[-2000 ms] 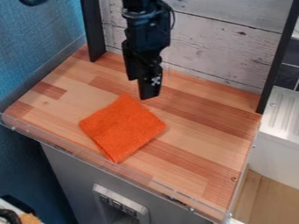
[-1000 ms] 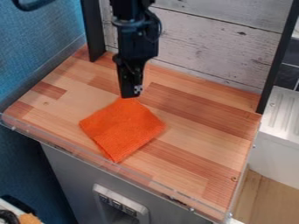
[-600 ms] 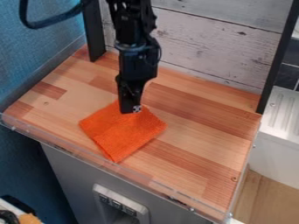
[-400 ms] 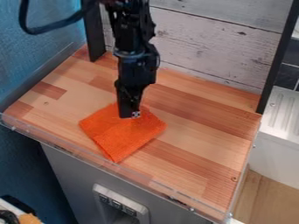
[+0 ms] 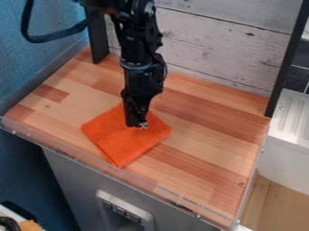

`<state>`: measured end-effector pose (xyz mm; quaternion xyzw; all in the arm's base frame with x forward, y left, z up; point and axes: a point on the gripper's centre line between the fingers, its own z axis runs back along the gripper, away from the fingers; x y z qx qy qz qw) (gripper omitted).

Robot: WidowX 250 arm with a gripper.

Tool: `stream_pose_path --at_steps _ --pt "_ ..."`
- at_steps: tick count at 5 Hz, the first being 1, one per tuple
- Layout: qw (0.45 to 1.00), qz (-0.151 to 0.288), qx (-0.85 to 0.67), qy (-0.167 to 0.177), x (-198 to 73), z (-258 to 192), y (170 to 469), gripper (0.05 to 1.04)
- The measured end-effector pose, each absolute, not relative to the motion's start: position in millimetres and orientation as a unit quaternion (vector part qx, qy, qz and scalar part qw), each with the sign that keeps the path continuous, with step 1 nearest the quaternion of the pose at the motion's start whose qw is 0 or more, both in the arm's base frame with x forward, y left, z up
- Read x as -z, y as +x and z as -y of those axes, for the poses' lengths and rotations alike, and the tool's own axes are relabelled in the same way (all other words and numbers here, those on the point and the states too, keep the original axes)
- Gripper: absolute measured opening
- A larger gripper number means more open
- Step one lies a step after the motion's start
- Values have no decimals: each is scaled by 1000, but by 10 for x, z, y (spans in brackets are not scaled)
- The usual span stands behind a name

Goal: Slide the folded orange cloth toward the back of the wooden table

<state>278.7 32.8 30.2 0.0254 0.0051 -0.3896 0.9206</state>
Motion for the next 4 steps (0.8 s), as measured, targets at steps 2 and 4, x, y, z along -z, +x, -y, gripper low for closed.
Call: stream_pose_path --at_steps 2,4 --pt "921 15 389 22 -202 -346 2797 62" --pt "923 24 383 1 -119 -425 2802 62"
